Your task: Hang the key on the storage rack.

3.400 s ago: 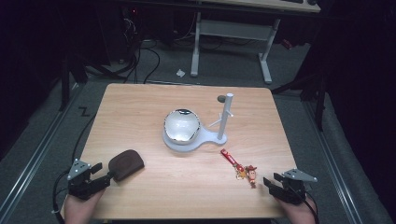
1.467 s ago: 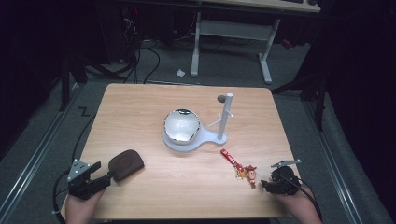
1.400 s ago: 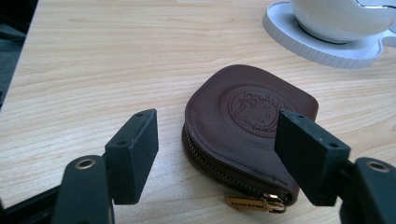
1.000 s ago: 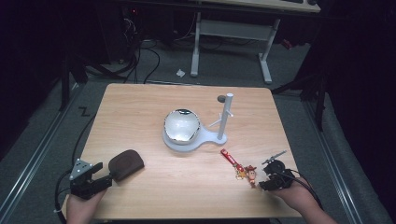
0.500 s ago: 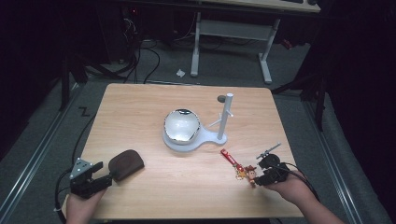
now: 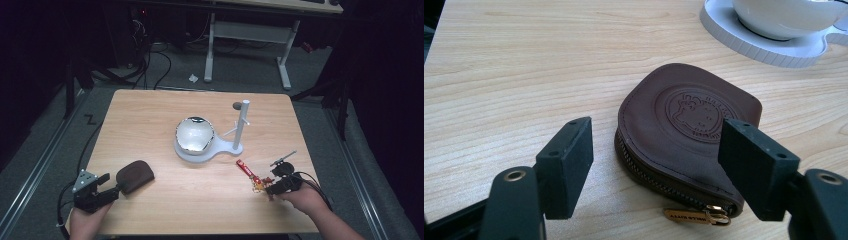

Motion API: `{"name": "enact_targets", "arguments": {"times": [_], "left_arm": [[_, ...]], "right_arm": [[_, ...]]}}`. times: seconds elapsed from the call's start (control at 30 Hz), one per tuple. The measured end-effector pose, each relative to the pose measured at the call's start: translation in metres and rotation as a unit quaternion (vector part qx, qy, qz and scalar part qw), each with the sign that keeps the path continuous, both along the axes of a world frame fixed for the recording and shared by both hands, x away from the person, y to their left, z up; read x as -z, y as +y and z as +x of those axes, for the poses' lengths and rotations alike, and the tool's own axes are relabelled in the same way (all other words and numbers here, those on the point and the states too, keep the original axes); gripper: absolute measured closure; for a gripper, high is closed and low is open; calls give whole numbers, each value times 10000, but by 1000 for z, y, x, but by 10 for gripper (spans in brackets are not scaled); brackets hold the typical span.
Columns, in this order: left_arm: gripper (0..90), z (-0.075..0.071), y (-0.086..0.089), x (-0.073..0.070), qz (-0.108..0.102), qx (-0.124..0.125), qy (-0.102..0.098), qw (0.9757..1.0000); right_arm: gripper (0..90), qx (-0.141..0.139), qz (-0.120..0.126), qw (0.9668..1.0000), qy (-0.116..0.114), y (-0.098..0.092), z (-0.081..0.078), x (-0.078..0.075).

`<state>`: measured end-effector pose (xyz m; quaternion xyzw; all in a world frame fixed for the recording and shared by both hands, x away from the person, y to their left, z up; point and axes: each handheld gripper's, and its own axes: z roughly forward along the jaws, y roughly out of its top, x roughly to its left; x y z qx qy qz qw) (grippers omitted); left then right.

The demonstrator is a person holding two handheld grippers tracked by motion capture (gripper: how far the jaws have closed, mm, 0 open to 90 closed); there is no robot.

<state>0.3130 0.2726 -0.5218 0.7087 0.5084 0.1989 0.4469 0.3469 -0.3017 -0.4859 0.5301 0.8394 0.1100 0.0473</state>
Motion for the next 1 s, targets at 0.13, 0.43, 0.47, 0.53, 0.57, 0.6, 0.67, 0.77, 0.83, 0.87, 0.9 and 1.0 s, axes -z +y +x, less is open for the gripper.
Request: {"name": "enact_targets", "arguments": {"times": [0.13,0.43,0.47,0.53,0.57,0.6,0.67,0.77,0.83,0.87,0.9,1.0], "left_arm": [[306,0,0,0,13,11,6,10000],[309,-1,-1,0,18,24,0,10000],[309,-1,-1,0,22,26,1,10000],[309,-1,-1,0,21,28,3,10000],[310,0,-1,0,25,30,5,10000],[310,0,-1,0,27,31,7,10000],[310,0,-1,0,20,28,10,10000],[312,0,-1,0,25,33,17,10000],[312,0,-1,0,33,37,22,10000],[312,0,-1,0,35,38,26,10000],[312,0,-1,0,32,36,29,10000],[312,0,-1,0,32,40,29,10000]], "right_arm": [[515,59,78,9999,80,-2,3,0],[559,-31,38,9998,176,4,7,5],[575,-63,30,9998,170,4,8,5],[621,-83,-44,9998,166,5,7,5],[642,-141,-56,9998,148,5,8,5],[647,-158,-83,9998,134,5,8,5],[655,-168,-74,9997,152,5,8,5],[660,-234,-158,9995,145,7,9,4],[662,-252,-147,9995,111,7,10,2],[662,-238,-153,9995,107,7,11,0],[662,-251,-161,9995,85,7,12,-2],[663,-260,-172,9995,33,8,14,-8]]}}
